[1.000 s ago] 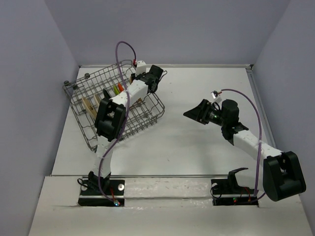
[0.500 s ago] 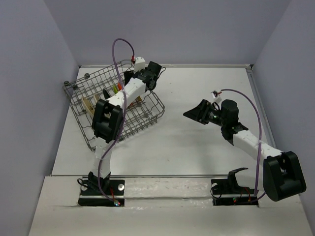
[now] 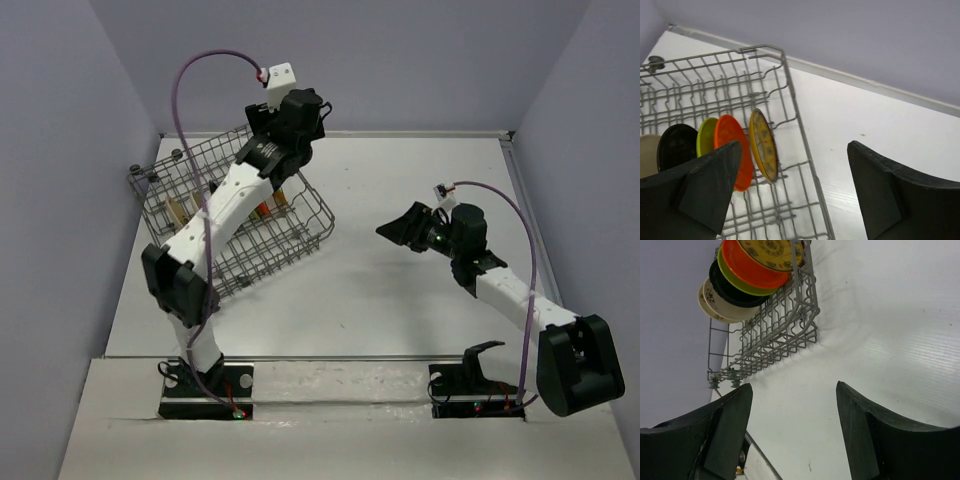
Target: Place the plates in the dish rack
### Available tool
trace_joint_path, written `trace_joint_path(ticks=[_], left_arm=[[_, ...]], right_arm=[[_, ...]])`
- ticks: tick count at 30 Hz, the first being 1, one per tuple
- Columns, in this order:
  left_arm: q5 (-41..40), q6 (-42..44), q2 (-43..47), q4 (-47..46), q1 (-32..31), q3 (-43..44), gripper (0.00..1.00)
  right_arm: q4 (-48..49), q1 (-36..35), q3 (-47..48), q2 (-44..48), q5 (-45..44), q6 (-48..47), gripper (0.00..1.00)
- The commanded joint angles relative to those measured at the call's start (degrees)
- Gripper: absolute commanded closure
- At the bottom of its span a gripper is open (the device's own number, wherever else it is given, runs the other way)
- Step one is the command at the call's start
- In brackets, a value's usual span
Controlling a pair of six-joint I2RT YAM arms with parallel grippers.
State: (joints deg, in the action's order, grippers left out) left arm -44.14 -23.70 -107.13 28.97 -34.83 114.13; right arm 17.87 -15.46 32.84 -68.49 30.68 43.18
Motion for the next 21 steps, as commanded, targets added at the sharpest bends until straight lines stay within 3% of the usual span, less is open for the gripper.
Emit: trace_joint_path(ticks=[1,5,9,15,21], left_arm=[[11.08,3.22,16.49,-11.98,-1.29,-7.39,0.01],[15.57,3.75,29.15,-18.59,-1.47,-19.97,0.01],[16.36,3.84,44.50,-22.72,-1.38,-35.50,0.01],[16.11,5.06,64.20,-26.42,-1.47,-50.12,0.01],[13.73,8.93,73.81,-26.16,-1.47,-55.67,0.01]], right_arm=[[1.55,-0.44,-1.11,7.30,-6.57,-2.92,0.27],[1.56,-0.44,-3.31,15.30,-11.16,-4.15,0.24],[0.50,-0.44,-4.10,23.99,-15.37,-3.11,0.01],[0.50,-0.44,-2.35,31.83,-18.99,-1.17,0.00],[-0.55,-0.44,2.05,32.89,-18.81,-1.87,0.00]])
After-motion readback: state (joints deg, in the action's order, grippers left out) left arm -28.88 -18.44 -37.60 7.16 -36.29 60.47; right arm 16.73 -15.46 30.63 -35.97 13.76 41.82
